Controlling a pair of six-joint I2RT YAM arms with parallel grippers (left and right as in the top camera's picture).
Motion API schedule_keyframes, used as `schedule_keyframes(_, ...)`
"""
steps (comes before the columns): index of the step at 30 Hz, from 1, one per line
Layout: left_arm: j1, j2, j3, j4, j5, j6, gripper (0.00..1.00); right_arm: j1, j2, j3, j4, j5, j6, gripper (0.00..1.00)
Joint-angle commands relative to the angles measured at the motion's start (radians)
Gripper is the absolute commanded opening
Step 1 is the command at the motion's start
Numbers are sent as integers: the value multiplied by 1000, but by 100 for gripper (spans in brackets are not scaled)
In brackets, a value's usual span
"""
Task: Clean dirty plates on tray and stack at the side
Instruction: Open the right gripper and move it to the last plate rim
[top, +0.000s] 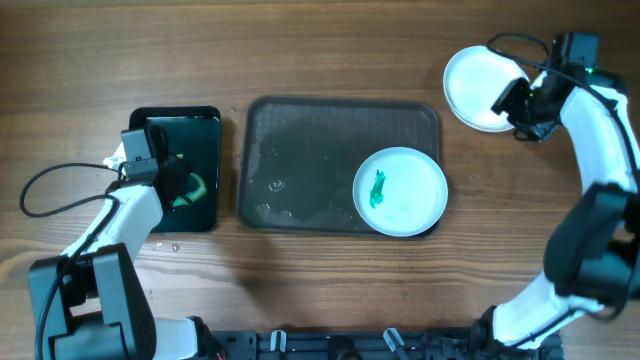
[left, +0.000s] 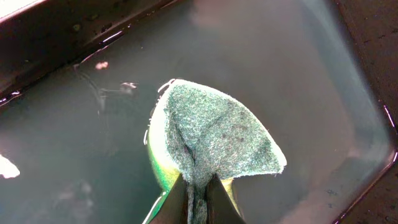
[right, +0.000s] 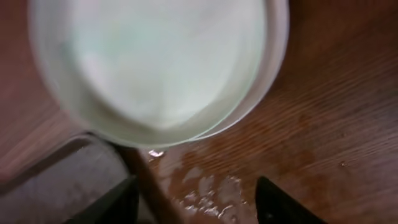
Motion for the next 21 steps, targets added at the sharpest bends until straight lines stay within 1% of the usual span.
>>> schedule_keyframes(1, 2, 11, -3, -12, 19, 12, 4, 53, -65, 6, 20, 83, -25, 64)
schedule_keyframes(2, 2, 11, -3, -11, 19, 12, 4, 63, -60, 4, 58, 82, -24, 63)
schedule_keyframes(3, 2, 11, -3, -11, 19, 12, 4, 68, -48, -3, 113, 82, -9, 55)
schedule_keyframes(4, 2, 11, -3, -11, 19, 12, 4, 68, -35, -9, 151, 82, 14, 39)
schedule_keyframes(5, 2, 11, -3, -12, 19, 12, 4, 68, -19, -19, 195, 74, 49, 32)
schedule_keyframes(6, 2, 11, -3, -13, 19, 12, 4, 68, 2, -28, 242, 67, 67, 20)
schedule_keyframes(8, 2, 11, -3, -14, 19, 12, 4, 68, 55, -41, 326, 40, 66, 4)
schedule_keyframes(12, 2, 11, -3, -12, 19, 12, 4, 68, 169, -41, 383, 10, 66, 4)
schedule_keyframes(15, 2, 11, -3, -12, 19, 12, 4, 68, 240, -41, 357, 8, 66, 4)
schedule_keyframes(21, 2, 11, -3, -12, 19, 12, 4, 68, 253, -41, 306, 66, 66, 4)
